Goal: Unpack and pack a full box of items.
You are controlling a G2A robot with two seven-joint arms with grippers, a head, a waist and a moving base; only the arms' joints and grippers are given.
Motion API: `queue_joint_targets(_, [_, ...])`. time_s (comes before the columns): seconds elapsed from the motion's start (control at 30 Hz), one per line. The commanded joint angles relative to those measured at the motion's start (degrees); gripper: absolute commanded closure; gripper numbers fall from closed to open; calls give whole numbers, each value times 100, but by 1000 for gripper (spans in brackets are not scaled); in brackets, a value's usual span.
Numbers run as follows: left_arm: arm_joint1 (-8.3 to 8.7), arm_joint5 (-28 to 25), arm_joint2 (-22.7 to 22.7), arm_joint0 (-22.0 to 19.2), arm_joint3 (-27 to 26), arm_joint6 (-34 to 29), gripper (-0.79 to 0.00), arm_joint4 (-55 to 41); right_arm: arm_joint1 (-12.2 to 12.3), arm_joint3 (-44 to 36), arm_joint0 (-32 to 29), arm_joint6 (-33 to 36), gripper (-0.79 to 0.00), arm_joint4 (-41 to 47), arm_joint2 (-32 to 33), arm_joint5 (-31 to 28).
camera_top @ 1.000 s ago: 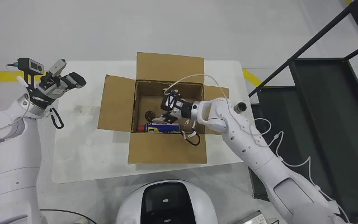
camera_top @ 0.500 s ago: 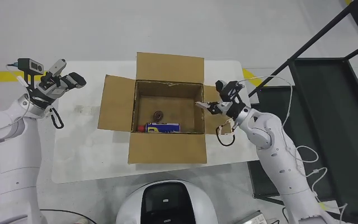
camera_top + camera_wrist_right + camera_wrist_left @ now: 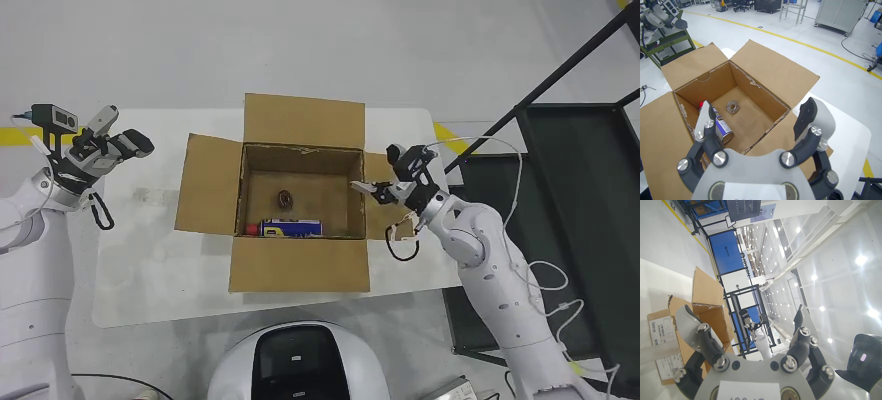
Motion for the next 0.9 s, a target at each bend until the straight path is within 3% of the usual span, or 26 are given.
queue_joint_targets(0.0, [0,0,0,0,0,0,-785,0,12,240,29,-66,-785,-88,176,316])
queue_joint_targets(0.13, [0,0,0,0,0,0,-785,0,83,809,50,-258,-785,-120,788,633])
queue_joint_targets(0.33, [0,0,0,0,0,0,-785,0,194,1673,142,-259,-785,-428,1324,588])
queue_joint_targets(0.6, [0,0,0,0,0,0,-785,0,173,3026,593,-241,-785,-821,847,243])
queue_joint_targets(0.87, [0,0,0,0,0,0,-785,0,101,4046,1026,-394,-785,-1069,400,313])
